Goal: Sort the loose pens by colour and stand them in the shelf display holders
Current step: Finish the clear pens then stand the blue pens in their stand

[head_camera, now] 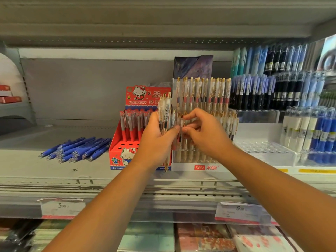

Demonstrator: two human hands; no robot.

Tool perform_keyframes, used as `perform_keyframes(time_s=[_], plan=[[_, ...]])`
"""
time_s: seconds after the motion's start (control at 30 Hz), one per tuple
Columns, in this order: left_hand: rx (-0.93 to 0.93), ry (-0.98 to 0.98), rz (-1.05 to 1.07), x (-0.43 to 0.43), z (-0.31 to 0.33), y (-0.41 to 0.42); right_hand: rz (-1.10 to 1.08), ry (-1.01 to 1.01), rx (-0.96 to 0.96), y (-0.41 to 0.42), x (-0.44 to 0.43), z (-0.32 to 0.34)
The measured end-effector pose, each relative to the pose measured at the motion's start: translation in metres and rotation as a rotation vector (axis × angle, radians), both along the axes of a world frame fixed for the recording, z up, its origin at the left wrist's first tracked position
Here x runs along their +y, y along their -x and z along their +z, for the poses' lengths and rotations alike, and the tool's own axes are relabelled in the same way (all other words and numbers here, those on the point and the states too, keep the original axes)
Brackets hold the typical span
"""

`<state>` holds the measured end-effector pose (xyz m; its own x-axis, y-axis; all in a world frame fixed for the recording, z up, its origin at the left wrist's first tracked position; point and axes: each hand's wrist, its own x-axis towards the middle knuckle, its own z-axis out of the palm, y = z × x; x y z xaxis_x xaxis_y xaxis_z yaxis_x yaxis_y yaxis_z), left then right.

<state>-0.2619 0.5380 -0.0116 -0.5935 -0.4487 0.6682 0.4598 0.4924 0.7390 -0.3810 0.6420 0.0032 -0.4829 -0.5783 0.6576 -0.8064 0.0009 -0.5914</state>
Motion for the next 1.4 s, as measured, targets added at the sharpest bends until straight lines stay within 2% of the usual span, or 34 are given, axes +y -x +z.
perform_keyframes(time_s=[0.1,0.23,0.3,0.47,0.87,1.03,1.17,1.4], plan=[[0.006,-0.004,-0.008,0.0,0.0,-0.001,-0.017,-0.025,0.014,-0.002,0.001,0.0],[-0.008,-0.004,-0.052,0.002,0.0,-0.002,-0.117,0.009,0.142,-0.008,0.005,0.004],[-0.016,0.006,-0.079,0.002,-0.001,-0.002,-0.055,0.069,0.062,-0.014,0.008,0.008],[-0.023,0.009,-0.13,0.002,-0.002,-0.003,0.189,0.067,-0.31,-0.029,0.01,0.016],[-0.093,-0.004,-0.159,0.003,-0.003,-0.003,0.223,0.183,-0.51,-0.025,0.02,0.015],[-0.079,-0.033,-0.111,0.003,-0.003,-0.002,0.2,0.36,-0.654,-0.015,0.028,0.025],[-0.029,-0.077,-0.035,0.001,-0.002,-0.001,0.111,0.455,-0.599,-0.001,0.033,0.032],[-0.016,-0.058,0.032,-0.002,-0.002,0.003,-0.004,0.431,-0.355,0.009,0.029,0.029]])
